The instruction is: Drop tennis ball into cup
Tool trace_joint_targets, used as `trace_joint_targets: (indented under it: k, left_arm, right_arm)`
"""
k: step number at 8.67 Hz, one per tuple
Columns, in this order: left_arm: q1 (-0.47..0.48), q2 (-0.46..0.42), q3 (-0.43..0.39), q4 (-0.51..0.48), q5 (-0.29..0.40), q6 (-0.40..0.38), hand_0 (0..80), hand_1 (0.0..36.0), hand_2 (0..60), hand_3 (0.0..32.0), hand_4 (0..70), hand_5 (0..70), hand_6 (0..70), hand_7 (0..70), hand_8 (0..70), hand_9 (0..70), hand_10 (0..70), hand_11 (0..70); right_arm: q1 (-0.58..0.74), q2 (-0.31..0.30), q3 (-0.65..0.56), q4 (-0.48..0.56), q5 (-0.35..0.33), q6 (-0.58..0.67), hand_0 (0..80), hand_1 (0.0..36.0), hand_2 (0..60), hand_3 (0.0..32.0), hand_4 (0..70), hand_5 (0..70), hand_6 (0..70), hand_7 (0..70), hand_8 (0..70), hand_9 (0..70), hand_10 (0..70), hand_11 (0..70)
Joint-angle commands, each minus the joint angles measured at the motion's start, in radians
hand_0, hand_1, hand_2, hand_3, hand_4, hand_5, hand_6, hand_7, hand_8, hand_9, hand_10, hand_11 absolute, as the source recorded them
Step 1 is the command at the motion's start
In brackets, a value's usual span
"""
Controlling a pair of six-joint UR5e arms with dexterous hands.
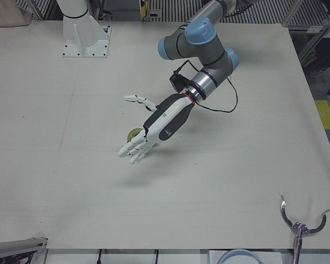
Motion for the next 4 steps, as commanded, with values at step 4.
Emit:
trace_joint_targets:
  k: [4]
  left_arm:
    - [-0.212, -0.201, -0.026, 0.200, -0.020, -0.025, 44.8, 15.6, 8.2, 0.0, 4.9, 0.4, 0.7, 14.7, 0.0, 1.5, 0.0, 0.0]
  right_arm:
    - [0.000, -0.001, 0.000, 0.001, 0.000, 0.000, 0.0, 0.0, 0.0, 0.0, 0.0, 0.0, 0.0, 0.0, 0.0, 0.0, 0.0, 0.0]
